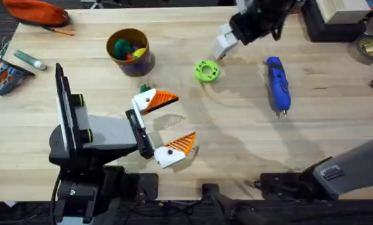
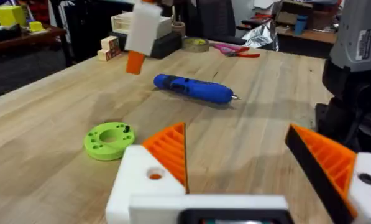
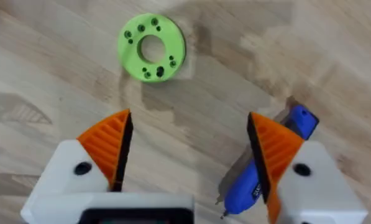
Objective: Pick up the gripper from the table and insert it into the empty holder that is missing its gripper. Then pick up a screw, insert it into the mounting hole, and use the screwdriver to tighten it. Finally, clean up the table by picking up the vegetable and placing it into the bucket.
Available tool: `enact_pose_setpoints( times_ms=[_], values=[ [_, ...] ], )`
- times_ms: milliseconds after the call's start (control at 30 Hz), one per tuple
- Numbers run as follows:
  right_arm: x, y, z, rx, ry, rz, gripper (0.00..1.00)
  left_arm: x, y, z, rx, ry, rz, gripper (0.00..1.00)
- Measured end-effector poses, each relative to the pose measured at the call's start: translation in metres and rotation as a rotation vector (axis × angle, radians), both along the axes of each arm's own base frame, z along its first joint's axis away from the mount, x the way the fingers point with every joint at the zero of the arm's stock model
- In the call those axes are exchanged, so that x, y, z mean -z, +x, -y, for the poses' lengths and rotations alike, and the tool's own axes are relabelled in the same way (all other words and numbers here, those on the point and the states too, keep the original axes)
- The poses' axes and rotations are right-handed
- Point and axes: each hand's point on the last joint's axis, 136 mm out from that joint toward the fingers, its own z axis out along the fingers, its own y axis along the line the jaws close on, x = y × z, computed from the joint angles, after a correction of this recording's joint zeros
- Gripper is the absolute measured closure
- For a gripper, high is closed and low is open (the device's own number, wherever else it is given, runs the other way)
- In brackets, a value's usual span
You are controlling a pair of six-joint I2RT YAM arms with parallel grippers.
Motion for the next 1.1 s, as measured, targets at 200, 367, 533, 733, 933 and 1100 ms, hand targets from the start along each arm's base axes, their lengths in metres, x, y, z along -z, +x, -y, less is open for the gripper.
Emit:
enact_pose_setpoints(
  times_ms=[200,367,533,733,933,1100],
  values=[
    [0.011,0.002,-0.005,-0.040,-0.078,-0.040,0.023,0.000,0.000,0.000,0.000,0.000,0.000,0.015],
    [0.019,-0.005,-0.009,-0.068,-0.107,-0.075,0.026,0.000,0.000,0.000,0.000,0.000,0.000,0.015],
    [0.020,-0.013,-0.011,-0.103,-0.127,-0.095,0.031,0.000,0.000,0.000,0.000,0.000,0.000,0.015],
    [0.020,-0.016,-0.016,-0.145,-0.134,-0.094,0.033,0.000,0.000,0.000,0.000,0.000,0.000,0.015],
    [0.030,-0.015,-0.021,-0.178,-0.150,-0.115,0.038,0.000,0.000,0.000,0.000,0.000,0.000,0.015],
    [0.072,-0.011,-0.035,-0.207,-0.186,-0.187,0.085,0.000,0.000,0.000,0.000,0.000,0.001,0.015]
  ],
)
